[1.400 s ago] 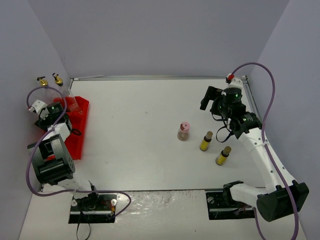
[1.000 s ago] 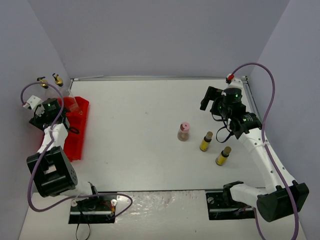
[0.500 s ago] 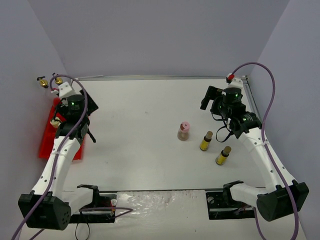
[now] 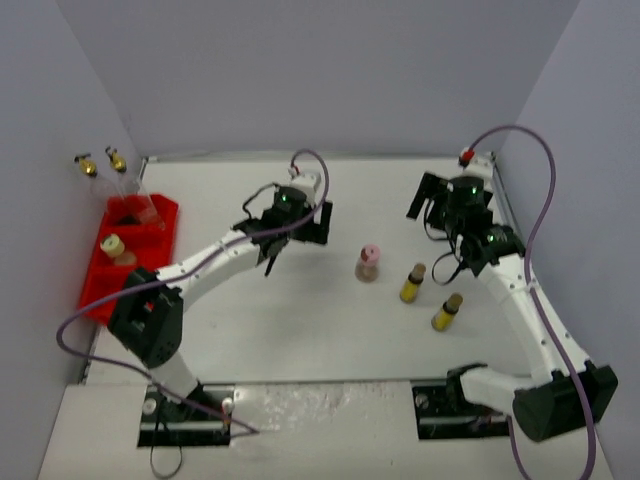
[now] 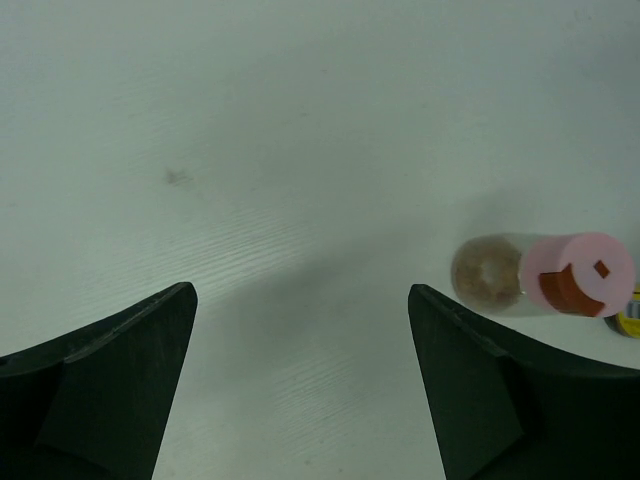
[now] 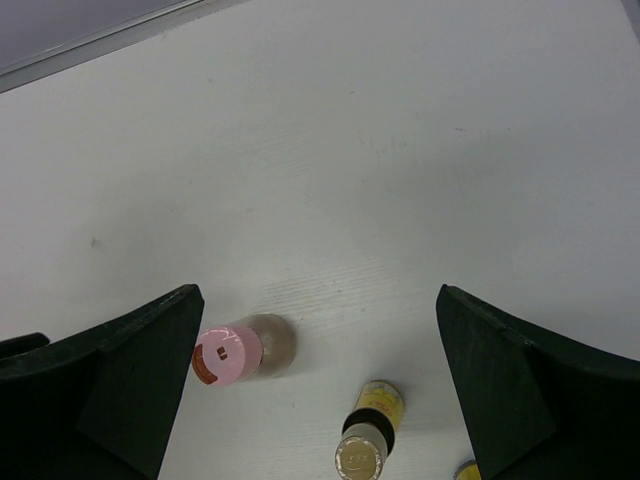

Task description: Organize the condiment bottles

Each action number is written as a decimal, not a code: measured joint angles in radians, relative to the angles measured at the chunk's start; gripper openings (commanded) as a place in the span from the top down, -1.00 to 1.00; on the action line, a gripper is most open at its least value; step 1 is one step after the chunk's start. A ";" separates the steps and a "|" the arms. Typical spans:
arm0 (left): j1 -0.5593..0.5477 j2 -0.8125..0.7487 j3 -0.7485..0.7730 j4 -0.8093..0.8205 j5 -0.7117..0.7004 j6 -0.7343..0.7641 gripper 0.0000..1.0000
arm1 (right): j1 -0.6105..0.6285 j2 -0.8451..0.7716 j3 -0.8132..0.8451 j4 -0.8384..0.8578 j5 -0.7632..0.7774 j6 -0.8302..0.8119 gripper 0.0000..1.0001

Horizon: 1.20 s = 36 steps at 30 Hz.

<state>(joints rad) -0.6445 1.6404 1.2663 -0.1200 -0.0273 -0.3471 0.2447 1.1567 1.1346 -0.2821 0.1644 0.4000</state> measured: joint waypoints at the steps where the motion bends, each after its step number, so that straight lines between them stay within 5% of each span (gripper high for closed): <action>1: -0.018 0.041 0.033 0.002 0.024 0.008 -0.68 | -0.006 0.001 0.004 -0.005 0.008 0.000 -1.00; 17: -0.182 0.257 0.189 0.095 0.212 0.070 -0.69 | -0.049 0.001 0.031 -0.053 0.058 -0.001 -1.00; 29: -0.237 0.352 0.243 0.075 0.200 0.082 -0.60 | -0.053 0.001 0.031 -0.056 0.058 -0.005 -1.00; 32: -0.239 0.365 0.243 0.046 0.158 0.084 -0.29 | -0.055 0.001 0.031 -0.056 0.058 -0.005 -1.00; 36: -0.239 0.377 0.246 0.029 0.104 0.090 0.95 | -0.055 0.001 0.031 -0.057 0.058 -0.005 -1.00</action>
<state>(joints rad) -0.8837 2.0170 1.5123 -0.0909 0.0765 -0.2569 0.1893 1.1580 1.1656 -0.3391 0.2219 0.3954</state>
